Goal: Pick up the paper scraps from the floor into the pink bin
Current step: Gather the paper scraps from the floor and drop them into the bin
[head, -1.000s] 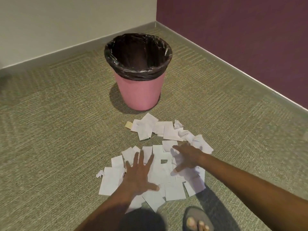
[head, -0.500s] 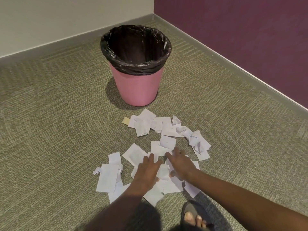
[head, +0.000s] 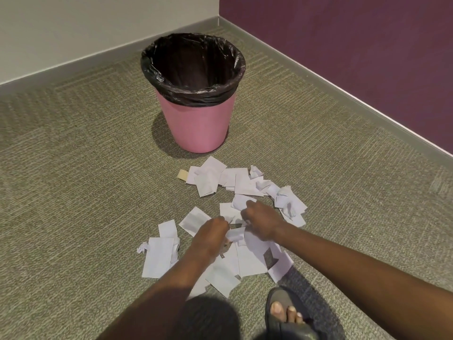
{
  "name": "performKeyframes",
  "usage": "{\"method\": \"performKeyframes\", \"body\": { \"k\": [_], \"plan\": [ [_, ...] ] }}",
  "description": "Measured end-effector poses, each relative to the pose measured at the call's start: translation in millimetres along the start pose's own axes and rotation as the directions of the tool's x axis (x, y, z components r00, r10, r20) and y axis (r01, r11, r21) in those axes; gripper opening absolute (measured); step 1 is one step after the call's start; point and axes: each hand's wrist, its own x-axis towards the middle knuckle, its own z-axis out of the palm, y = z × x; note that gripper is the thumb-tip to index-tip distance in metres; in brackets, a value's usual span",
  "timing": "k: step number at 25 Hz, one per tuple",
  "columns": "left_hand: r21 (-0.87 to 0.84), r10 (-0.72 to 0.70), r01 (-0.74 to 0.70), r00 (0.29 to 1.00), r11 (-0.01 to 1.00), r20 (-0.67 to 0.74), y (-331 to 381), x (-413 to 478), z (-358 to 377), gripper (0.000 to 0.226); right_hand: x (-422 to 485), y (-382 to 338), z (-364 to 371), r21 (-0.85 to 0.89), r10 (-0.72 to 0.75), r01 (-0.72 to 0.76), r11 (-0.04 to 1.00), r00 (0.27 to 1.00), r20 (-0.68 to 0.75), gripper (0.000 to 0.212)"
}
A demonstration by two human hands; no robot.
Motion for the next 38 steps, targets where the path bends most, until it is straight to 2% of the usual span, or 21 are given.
{"method": "performKeyframes", "body": {
  "k": [3, 8, 11, 14, 17, 19, 22, 28, 31, 34, 36, 38],
  "plan": [
    [0.071, -0.003, 0.007, 0.999, 0.997, -0.054, 3, -1, -31, 0.013, -2, -1, -25, 0.000, -0.024, 0.024, 1.000, 0.996, -0.089, 0.013],
    [0.094, 0.045, -0.030, 0.986, 0.995, -0.163, 5, -6, -91, 0.012, 3, -1, -74, 0.120, -0.001, 0.031, 0.992, 0.970, -0.245, 0.005],
    [0.113, 0.092, -0.064, 0.960, 0.992, -0.264, 7, -11, -126, 0.010, 3, -1, -103, 0.253, 0.017, 0.073, 0.965, 0.941, -0.338, 0.013],
    [0.118, 0.132, -0.098, 0.934, 0.988, -0.332, 7, -12, -162, 0.015, 4, -4, -136, 0.281, 0.012, 0.120, 0.952, 0.906, -0.424, 0.020],
    [0.169, 0.175, -0.118, 0.907, 0.979, -0.382, 12, -10, -203, 0.009, 10, -8, -175, 0.318, 0.055, 0.131, 0.939, 0.856, -0.513, 0.018],
    [0.147, 0.182, -0.129, 0.882, 0.981, -0.436, 16, -8, -231, 0.004, 14, -8, -202, 0.328, 0.077, 0.134, 0.935, 0.827, -0.558, 0.016],
    [0.134, 0.182, -0.129, 0.812, 0.983, -0.554, 19, -5, -276, 0.012, 22, -7, -242, 0.371, 0.120, 0.158, 0.915, 0.772, -0.624, 0.013],
    [-0.019, -0.003, -0.017, 0.663, 1.000, -0.749, 9, 26, -358, 0.038, 69, -5, -306, 0.454, 0.239, 0.208, 0.866, 0.624, -0.743, 0.011],
    [-0.107, -0.054, -0.057, 0.586, 0.993, -0.808, 17, 53, -384, 0.045, 106, 0, -330, 0.559, 0.367, 0.237, 0.794, 0.546, -0.753, 0.013],
    [-0.200, -0.106, -0.122, 0.530, 0.972, -0.841, 32, 82, -396, 0.047, 142, 11, -335, 0.698, 0.511, 0.197, 0.688, 0.551, -0.659, 0.014],
    [-0.211, -0.108, -0.128, 0.551, 0.969, -0.827, 38, 100, -392, 0.049, 158, 15, -325, 0.731, 0.539, 0.153, 0.665, 0.580, -0.611, 0.014],
    [-0.206, -0.106, -0.094, 0.615, 0.974, -0.781, 39, 115, -381, 0.049, 166, 17, -315, 0.730, 0.529, 0.133, 0.670, 0.605, -0.595, 0.015]
  ]
}}
